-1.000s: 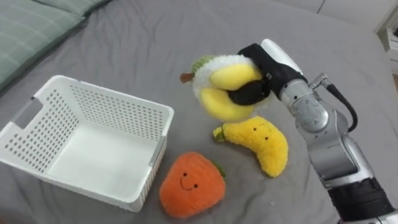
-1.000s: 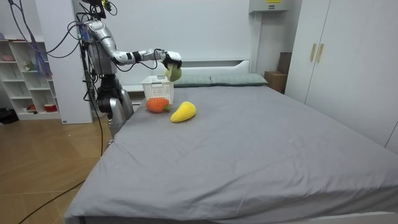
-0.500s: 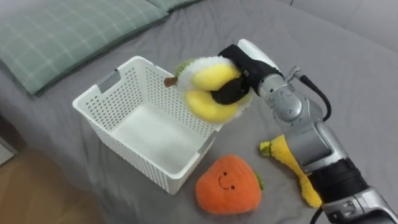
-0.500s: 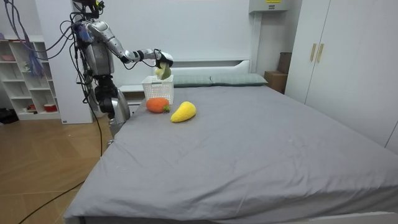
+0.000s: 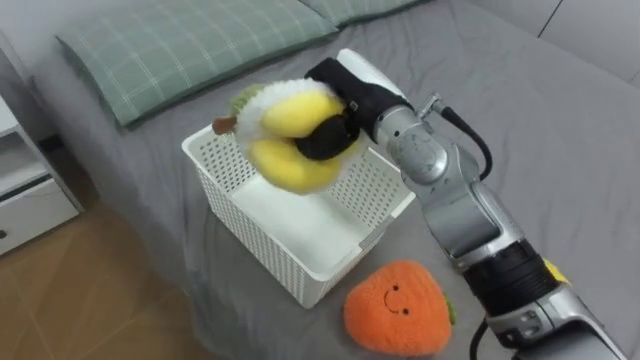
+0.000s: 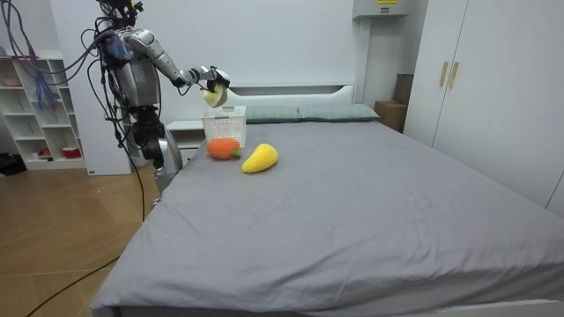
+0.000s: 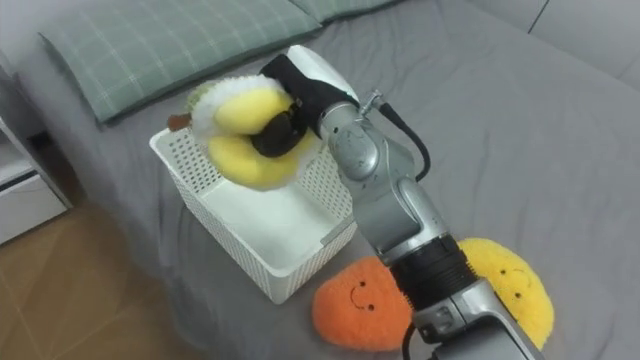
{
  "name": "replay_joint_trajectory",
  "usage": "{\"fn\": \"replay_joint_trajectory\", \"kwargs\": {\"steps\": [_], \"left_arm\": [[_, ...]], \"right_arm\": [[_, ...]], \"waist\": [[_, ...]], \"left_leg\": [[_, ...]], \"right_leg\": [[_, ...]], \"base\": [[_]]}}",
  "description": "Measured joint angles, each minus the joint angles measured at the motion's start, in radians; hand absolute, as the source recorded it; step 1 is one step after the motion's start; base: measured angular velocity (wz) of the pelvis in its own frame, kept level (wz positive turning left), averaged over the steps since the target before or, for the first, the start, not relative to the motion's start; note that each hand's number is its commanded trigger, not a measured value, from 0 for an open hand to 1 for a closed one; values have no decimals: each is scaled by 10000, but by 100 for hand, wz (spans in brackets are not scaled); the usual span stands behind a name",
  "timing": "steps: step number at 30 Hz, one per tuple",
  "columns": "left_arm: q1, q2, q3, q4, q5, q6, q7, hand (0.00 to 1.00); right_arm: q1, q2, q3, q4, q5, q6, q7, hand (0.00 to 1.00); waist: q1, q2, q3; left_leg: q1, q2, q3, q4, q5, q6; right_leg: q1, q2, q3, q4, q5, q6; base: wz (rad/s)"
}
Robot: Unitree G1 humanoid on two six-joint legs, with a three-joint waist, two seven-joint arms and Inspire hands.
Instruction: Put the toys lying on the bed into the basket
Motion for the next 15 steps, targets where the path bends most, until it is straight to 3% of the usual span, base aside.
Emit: {"fn": "replay_joint_trajectory", "kwargs": {"steps": [15], "left_arm": [[-39, 195, -391, -212, 2, -2, 28, 0]], "right_arm": [[-433, -97, -9, 828, 11, 5, -97, 0]], "waist": [[89, -163, 57]], "left_leg": [[-123, 23, 147, 3, 3, 51]], "right_leg": [[-213, -32, 149, 136, 0, 0]], "base": [[-2]]}}
